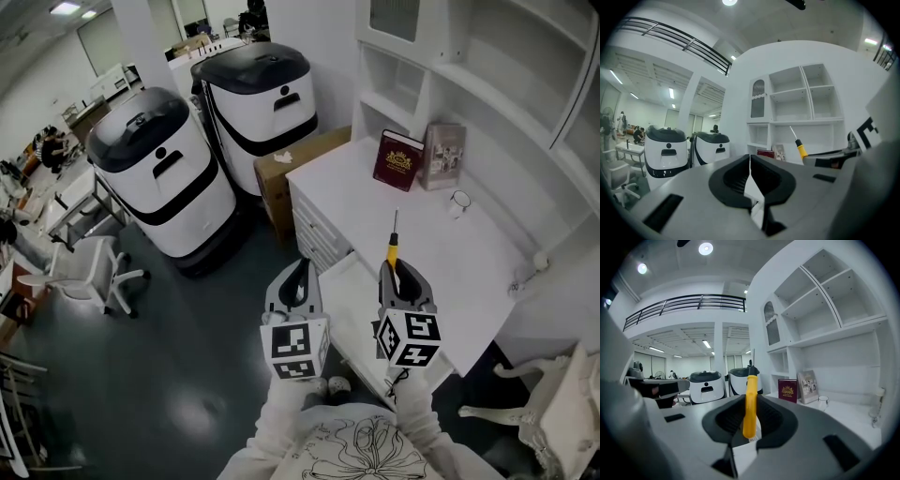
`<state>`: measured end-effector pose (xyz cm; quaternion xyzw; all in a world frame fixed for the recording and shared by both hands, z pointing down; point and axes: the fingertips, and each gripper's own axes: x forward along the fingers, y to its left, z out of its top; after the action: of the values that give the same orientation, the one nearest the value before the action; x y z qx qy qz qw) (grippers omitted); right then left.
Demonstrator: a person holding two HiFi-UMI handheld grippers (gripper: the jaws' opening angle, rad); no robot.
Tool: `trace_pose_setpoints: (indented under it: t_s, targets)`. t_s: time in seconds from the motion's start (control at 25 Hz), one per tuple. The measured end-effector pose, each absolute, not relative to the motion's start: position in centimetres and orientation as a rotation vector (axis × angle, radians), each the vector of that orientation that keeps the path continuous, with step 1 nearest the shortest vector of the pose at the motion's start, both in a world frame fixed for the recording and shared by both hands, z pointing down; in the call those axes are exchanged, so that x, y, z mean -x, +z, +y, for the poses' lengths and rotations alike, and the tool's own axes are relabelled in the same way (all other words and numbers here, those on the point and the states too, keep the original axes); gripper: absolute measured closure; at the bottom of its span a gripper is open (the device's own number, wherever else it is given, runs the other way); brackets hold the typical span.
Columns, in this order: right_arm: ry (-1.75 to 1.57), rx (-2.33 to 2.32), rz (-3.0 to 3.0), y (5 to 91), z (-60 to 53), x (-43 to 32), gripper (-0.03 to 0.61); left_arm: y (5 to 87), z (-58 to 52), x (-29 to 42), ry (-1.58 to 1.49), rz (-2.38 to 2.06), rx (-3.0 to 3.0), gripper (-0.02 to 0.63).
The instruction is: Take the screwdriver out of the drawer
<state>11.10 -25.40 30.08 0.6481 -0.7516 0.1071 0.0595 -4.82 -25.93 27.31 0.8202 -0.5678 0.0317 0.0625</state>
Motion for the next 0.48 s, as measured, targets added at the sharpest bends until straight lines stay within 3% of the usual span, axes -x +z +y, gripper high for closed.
trace_pose_setpoints:
  t_s: [0.48]
  targets:
    - [0.327,-1.951,-2.291,30.08,-25.55,-10.21,0.509,27.36,-26.07,5.64,0.09,-1.725,-2.473,0.603]
